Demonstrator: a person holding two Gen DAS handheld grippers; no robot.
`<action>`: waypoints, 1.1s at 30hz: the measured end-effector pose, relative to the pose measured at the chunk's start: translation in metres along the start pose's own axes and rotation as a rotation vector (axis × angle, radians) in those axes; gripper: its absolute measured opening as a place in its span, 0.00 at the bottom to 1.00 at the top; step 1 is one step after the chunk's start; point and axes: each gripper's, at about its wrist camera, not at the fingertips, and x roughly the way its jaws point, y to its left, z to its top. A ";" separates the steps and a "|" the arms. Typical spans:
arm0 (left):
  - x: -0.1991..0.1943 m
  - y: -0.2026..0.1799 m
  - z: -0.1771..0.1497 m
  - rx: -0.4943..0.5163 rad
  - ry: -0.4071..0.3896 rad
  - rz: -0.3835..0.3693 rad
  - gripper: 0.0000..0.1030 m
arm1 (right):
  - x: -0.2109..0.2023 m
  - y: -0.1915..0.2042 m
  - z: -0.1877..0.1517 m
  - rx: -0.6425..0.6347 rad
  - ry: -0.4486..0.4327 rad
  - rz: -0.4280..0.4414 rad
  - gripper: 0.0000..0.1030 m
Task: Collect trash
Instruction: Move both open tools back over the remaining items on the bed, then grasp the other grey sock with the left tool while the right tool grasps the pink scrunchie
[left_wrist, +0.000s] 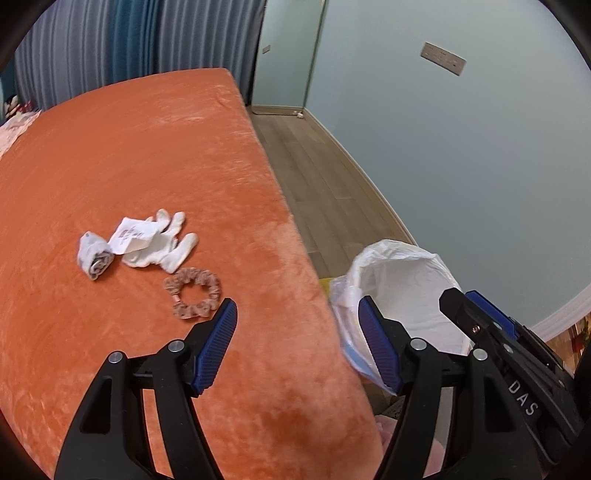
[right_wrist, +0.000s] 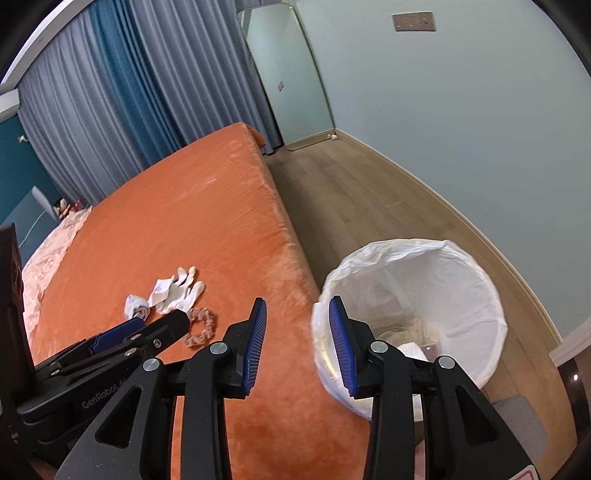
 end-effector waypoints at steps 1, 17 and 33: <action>-0.001 0.007 0.000 -0.010 0.000 0.004 0.63 | 0.002 0.006 -0.001 -0.008 0.005 0.004 0.34; -0.001 0.164 -0.009 -0.207 0.015 0.154 0.71 | 0.075 0.104 -0.023 -0.109 0.146 0.053 0.40; 0.061 0.282 0.021 -0.354 0.059 0.206 0.72 | 0.197 0.149 -0.034 -0.128 0.292 0.020 0.40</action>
